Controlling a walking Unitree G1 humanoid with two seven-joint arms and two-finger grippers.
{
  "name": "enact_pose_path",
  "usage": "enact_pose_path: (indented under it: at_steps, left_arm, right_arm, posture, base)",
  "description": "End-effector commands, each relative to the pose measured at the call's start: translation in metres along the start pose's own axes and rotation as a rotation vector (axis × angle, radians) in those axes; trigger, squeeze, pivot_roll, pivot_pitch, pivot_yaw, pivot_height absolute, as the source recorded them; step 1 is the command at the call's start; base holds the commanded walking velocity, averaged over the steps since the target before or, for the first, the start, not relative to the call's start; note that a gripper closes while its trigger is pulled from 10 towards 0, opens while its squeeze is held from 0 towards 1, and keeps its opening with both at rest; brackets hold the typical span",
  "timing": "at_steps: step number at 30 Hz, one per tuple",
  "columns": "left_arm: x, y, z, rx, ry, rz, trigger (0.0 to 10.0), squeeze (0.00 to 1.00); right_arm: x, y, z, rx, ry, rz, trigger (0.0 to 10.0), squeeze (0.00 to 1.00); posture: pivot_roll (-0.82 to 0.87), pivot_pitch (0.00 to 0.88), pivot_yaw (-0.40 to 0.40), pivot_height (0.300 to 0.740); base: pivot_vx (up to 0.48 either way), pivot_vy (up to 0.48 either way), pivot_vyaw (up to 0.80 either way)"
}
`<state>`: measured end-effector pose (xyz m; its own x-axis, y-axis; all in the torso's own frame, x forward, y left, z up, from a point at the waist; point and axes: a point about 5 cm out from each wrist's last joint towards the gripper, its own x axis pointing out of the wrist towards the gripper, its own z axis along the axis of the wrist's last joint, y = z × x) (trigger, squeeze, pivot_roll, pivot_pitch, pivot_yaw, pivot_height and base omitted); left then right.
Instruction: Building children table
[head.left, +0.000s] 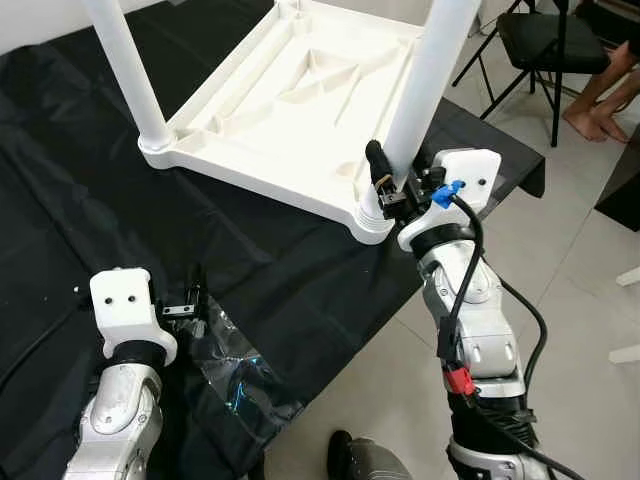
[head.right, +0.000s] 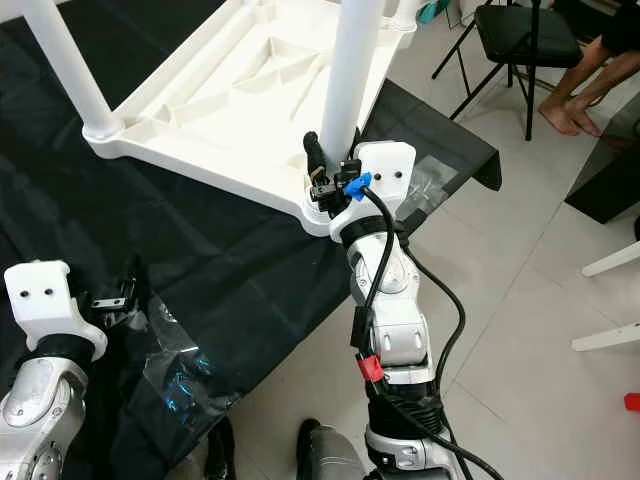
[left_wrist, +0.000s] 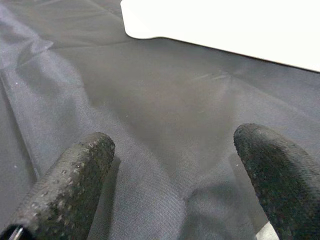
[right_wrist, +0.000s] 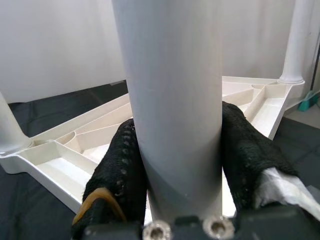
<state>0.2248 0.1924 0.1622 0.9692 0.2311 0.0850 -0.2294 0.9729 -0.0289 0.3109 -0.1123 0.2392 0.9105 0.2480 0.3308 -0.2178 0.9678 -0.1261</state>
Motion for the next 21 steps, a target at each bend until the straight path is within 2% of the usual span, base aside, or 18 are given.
enact_pose_path:
  at_steps: [1,3,5,6,8,9,10,12,13,14,15,16,17,19,21]
  left_arm:
    - [-0.002,-0.001,-0.009,0.003,0.031,0.002,10.0,0.00]
    - [-0.001,-0.001,-0.009,0.007,0.033,-0.001,10.0,0.00]
    - [0.000,0.000,-0.010,0.011,0.034,-0.001,10.0,0.00]
    - [0.000,0.000,-0.010,0.011,0.034,-0.001,10.0,0.00]
    - [0.000,0.000,-0.011,0.013,0.033,-0.001,10.0,0.00]
    - [0.000,0.000,-0.011,0.013,0.033,-0.001,10.0,0.00]
    - [0.000,0.000,-0.011,0.014,0.033,0.000,10.0,0.00]
    - [0.000,0.000,-0.011,0.015,0.033,0.001,10.0,0.00]
    - [0.000,0.000,-0.010,0.016,0.031,0.002,10.0,0.00]
    - [-0.001,0.000,-0.010,0.017,0.031,0.002,10.0,0.00]
    - [-0.001,0.000,-0.010,0.017,0.030,0.003,10.0,0.00]
    - [-0.001,0.000,-0.010,0.017,0.030,0.003,10.0,0.00]
    - [-0.002,0.000,-0.010,0.019,0.030,0.005,10.0,0.00]
    - [-0.002,0.000,-0.010,0.019,0.030,0.005,10.0,0.00]
    - [-0.003,0.001,-0.010,0.021,0.030,0.008,10.0,0.00]
  right_arm:
    - [-0.013,0.007,-0.031,0.022,0.161,0.031,10.0,1.00]
    - [-0.017,0.007,-0.026,0.012,0.142,0.034,10.0,1.00]
    - [-0.019,0.010,-0.022,0.021,0.110,0.129,10.0,1.00]
    - [-0.019,0.010,-0.022,0.021,0.110,0.129,10.0,1.00]
    - [-0.019,0.015,-0.020,0.035,0.090,0.286,10.0,1.00]
    - [-0.019,0.015,-0.020,0.035,0.090,0.286,10.0,1.00]
    - [-0.018,0.016,-0.020,0.041,0.091,0.364,10.0,0.73]
    - [-0.016,0.014,-0.021,0.037,0.093,0.403,10.0,0.73]
    - [-0.008,0.001,-0.025,0.004,0.101,0.408,10.0,0.36]
    - [-0.006,-0.002,-0.025,-0.006,0.103,0.402,10.0,0.36]
    - [-0.002,-0.009,-0.025,-0.021,0.104,0.389,10.0,0.16]
    - [-0.002,-0.009,-0.025,-0.021,0.104,0.389,10.0,0.16]
    - [0.004,-0.016,-0.024,-0.033,0.101,0.372,10.0,0.00]
    - [0.004,-0.016,-0.024,-0.033,0.101,0.372,10.0,0.00]
    - [0.011,-0.025,-0.022,-0.041,0.093,0.360,10.0,0.00]
  posture:
    - [-0.01,0.225,-0.065,0.740]
    - [-0.01,0.225,-0.065,0.740]
    - [-0.01,0.222,-0.065,0.740]
    - [-0.01,0.222,-0.065,0.740]
    - [-0.01,0.223,-0.064,0.740]
    - [-0.01,0.223,-0.064,0.740]
    - [-0.01,0.223,-0.064,0.740]
    - [-0.01,0.223,-0.064,0.740]
    - [0.00,0.223,-0.067,0.740]
    - [0.00,0.223,-0.067,0.740]
    - [0.01,0.223,-0.068,0.740]
    - [0.01,0.223,-0.068,0.740]
    - [0.01,0.224,-0.069,0.740]
    - [0.01,0.224,-0.069,0.740]
    - [0.02,0.229,-0.068,0.740]
  base:
    - [0.000,0.000,0.00]
    - [0.000,0.000,0.00]
    - [0.000,0.000,0.00]
    - [0.000,0.000,0.00]
    - [0.000,0.000,0.00]
    - [0.000,0.000,0.00]
    - [0.000,0.000,0.00]
    - [0.000,0.000,0.00]
    - [0.000,0.000,0.00]
    - [0.000,0.000,0.00]
    - [0.000,0.000,0.00]
    - [0.000,0.000,0.00]
    - [0.000,0.000,0.00]
    - [0.000,0.000,0.00]
    - [0.000,0.000,0.00]
